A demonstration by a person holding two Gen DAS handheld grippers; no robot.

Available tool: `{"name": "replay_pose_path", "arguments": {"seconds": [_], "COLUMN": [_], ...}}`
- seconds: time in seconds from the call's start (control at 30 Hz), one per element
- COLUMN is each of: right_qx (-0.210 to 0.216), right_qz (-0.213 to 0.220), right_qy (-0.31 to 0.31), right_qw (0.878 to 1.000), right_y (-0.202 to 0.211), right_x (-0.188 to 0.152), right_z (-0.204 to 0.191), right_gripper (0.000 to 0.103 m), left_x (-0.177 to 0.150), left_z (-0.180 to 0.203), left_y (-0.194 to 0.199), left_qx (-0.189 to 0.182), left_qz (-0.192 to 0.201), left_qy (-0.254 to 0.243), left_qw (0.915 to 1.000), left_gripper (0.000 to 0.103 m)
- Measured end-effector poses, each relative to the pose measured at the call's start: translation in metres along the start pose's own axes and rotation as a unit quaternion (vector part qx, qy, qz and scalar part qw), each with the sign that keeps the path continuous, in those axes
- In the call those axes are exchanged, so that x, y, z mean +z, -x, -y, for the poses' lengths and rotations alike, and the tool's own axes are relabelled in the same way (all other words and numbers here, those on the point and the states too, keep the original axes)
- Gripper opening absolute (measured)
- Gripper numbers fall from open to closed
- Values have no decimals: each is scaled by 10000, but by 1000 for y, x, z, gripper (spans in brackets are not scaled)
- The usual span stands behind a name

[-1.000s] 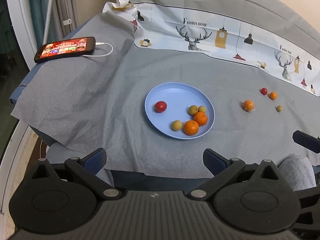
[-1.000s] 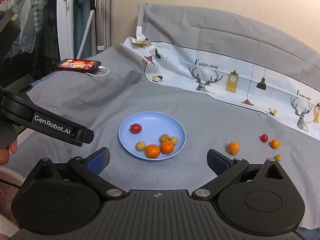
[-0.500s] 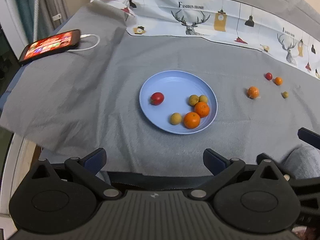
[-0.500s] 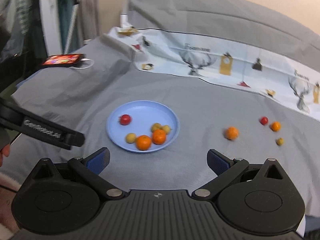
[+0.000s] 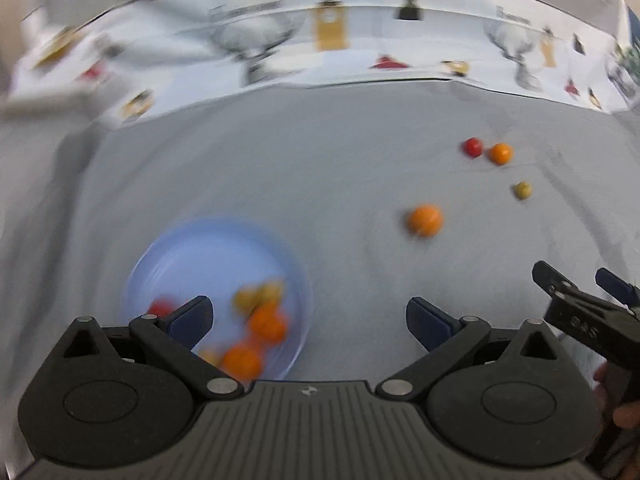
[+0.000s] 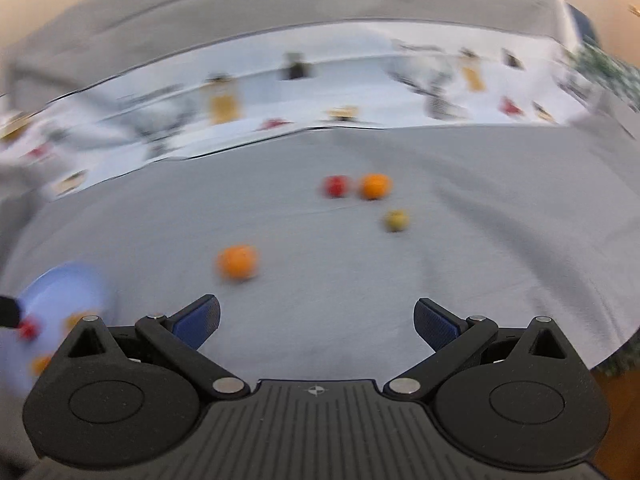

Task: Organize fruits
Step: 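Grasp a red tomato with the left tool while the right tool grasps a yellow fruit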

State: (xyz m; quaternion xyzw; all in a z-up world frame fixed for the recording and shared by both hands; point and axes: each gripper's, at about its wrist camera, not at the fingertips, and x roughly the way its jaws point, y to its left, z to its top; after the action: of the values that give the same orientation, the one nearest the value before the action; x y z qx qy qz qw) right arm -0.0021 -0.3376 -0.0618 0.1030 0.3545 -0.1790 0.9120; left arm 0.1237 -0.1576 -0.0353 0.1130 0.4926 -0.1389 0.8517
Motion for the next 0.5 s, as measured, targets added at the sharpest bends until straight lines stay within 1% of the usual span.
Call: {"name": "replay_pose_path", "arguments": {"seconds": [0.13, 0.27, 0.4, 0.47, 0.5], "right_qx": [-540, -943, -910, -928, -922], "right_qz": [68, 153, 32, -180, -193], "right_qy": [-301, -429, -416, -328, -314], "right_qw": [9981, 9945, 9950, 9950, 9951], "right_y": [-67, -136, -184, -200, -203], "right_x": [20, 37, 41, 41, 40], "right_z": [37, 61, 75, 79, 80], "right_gripper": [102, 102, 102, 102, 102], "left_x": [63, 118, 155, 167, 171], "left_z": [54, 107, 155, 174, 183], "left_y": [-58, -127, -191, -220, -231], "left_qx": [-224, -523, -677, -730, -729], "left_qz": [-1, -260, -430, -510, -550], "left_qy": [-520, -857, -1207, -1357, -1440], "left_qw": [9984, 9946, 9894, 9867, 9854], "left_gripper": [103, 103, 103, 103, 103]}}
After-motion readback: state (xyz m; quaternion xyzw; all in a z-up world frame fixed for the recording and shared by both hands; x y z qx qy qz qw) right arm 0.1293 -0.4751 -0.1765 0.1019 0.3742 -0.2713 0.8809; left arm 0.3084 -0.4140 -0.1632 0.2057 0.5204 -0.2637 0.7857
